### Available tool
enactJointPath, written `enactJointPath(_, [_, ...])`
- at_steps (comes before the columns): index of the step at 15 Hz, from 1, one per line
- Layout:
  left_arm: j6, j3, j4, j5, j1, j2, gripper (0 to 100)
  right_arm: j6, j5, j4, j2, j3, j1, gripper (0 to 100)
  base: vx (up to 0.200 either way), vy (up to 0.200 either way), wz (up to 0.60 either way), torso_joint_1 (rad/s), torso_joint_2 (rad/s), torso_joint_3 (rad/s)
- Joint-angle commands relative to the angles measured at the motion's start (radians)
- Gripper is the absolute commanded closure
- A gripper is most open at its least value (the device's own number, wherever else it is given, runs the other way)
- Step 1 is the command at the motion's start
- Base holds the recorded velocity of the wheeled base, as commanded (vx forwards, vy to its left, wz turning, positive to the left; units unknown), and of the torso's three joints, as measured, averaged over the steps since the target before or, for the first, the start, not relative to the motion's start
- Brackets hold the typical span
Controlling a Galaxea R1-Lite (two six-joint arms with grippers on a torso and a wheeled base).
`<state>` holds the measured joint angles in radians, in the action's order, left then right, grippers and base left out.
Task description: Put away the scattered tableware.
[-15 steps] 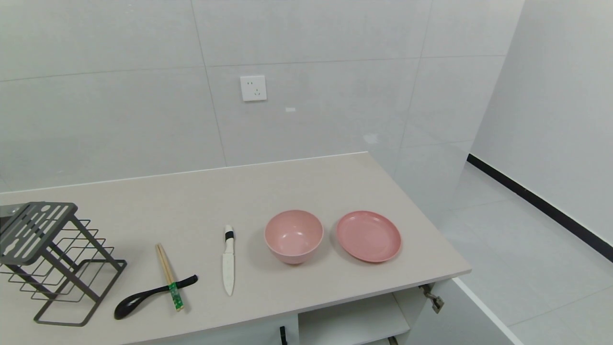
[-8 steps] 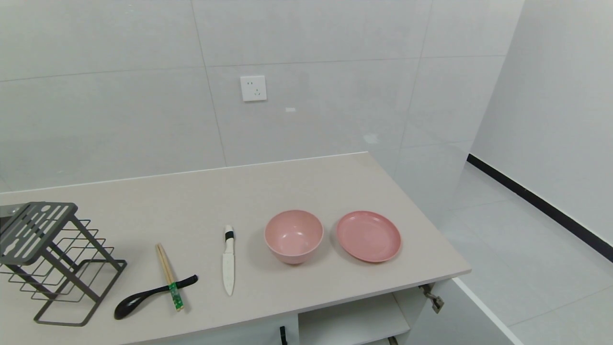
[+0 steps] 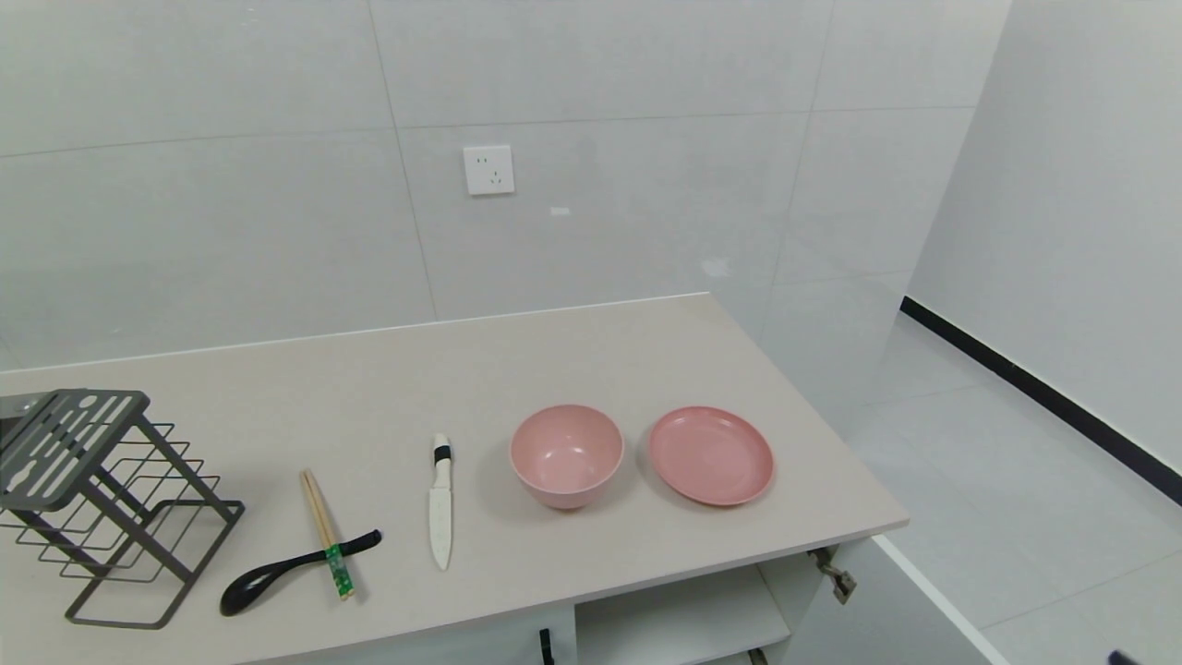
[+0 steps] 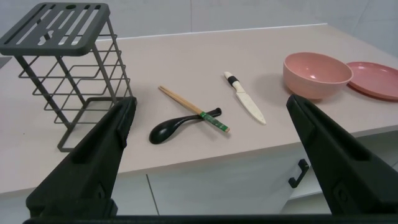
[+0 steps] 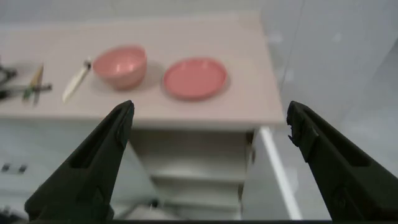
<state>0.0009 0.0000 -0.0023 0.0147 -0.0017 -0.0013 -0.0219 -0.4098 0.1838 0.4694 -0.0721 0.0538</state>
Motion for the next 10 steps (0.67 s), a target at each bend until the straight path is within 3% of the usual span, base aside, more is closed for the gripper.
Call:
enactJointPath(1, [0.002, 0.000, 0.001, 0.001, 0.000, 0.001, 0, 0.027, -0.055, -0.003, 0.141, 0.071, -0.009, 0, 0.000, 0.000, 0.00, 0.000, 0.00, 0.000])
enactJointPath(10, [0.004, 0.000, -0.001, 0.002, 0.000, 0.001, 0, 0.074, -0.060, 0.223, 0.578, 0.071, -0.031, 0, 0.000, 0.000, 0.00, 0.000, 0.00, 0.000])
